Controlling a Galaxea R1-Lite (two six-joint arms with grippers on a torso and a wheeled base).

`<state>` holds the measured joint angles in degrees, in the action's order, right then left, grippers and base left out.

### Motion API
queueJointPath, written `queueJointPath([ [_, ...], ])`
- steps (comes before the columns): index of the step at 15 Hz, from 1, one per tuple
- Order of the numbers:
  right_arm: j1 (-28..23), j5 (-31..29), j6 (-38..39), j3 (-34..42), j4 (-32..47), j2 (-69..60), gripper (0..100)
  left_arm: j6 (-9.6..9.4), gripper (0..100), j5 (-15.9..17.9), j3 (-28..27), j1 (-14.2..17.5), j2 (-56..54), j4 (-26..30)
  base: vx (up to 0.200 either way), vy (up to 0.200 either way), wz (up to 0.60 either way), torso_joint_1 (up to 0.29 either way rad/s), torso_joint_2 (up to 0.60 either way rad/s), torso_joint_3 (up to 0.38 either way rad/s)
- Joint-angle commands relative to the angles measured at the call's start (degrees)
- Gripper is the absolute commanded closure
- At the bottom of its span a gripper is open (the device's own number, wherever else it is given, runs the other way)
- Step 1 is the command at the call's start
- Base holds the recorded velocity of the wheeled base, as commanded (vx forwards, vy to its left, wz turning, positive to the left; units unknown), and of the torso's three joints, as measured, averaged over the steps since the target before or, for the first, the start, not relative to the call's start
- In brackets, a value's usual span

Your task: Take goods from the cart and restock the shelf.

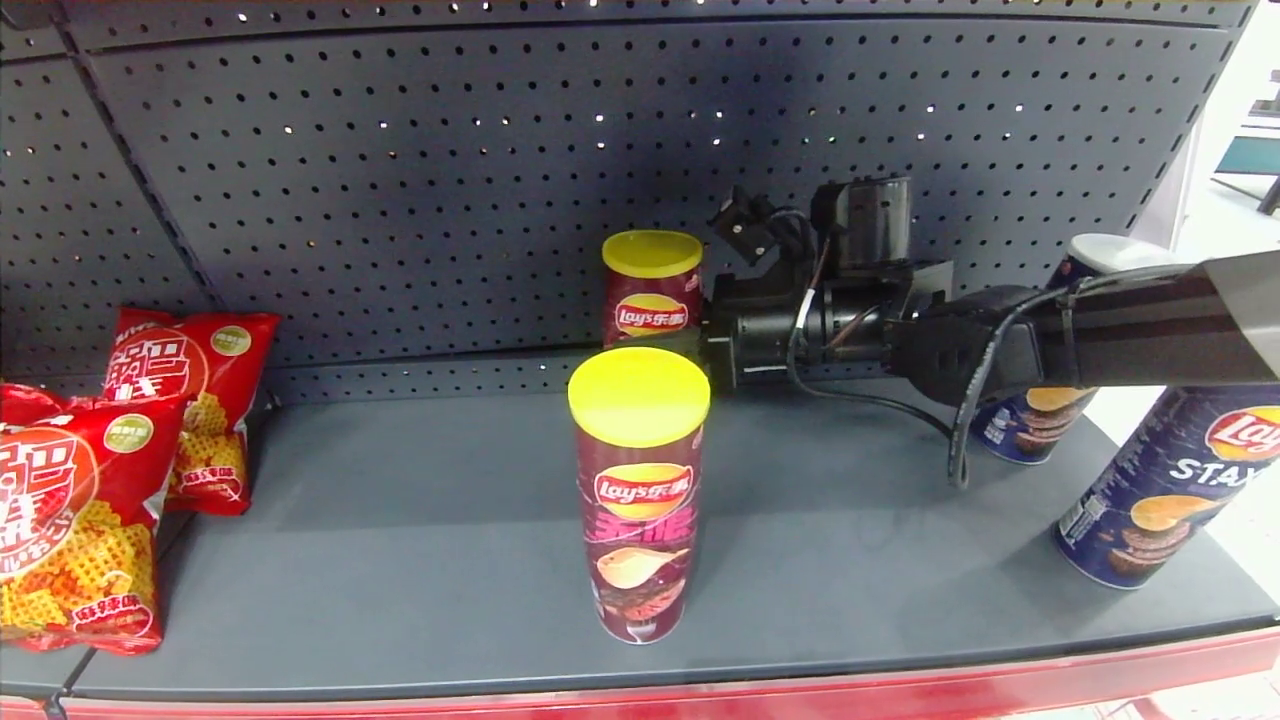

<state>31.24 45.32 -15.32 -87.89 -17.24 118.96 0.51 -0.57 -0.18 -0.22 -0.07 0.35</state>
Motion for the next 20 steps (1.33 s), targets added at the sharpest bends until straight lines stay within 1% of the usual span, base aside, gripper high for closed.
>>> queueJointPath([
  [1,0.48,0.03,-0.06,0.09,-0.08,-0.48,100,0.02,0,-0.04,0.01,0.04,0.07,0.0,0.0,0.0,0.0,0.0,0.0,0.0],
  [7,1.89,0.03,-0.06,2.64,-0.16,-2.76,100,0.02,0,-0.04,0.01,0.04,0.07,0.0,0.0,0.0,0.0,0.0,0.0,0.0],
  [11,2.51,0.03,-0.15,4.57,-2.19,-2.24,100,0.02,0,-0.04,0.01,0.04,0.07,0.0,0.0,0.0,0.0,0.0,0.0,0.0],
  [20,1.98,0.11,-0.67,8.44,-3.94,-1.71,100,0.02,0,-0.04,0.01,-0.04,0.07,0.0,0.0,0.0,0.0,0.0,0.0,0.0],
])
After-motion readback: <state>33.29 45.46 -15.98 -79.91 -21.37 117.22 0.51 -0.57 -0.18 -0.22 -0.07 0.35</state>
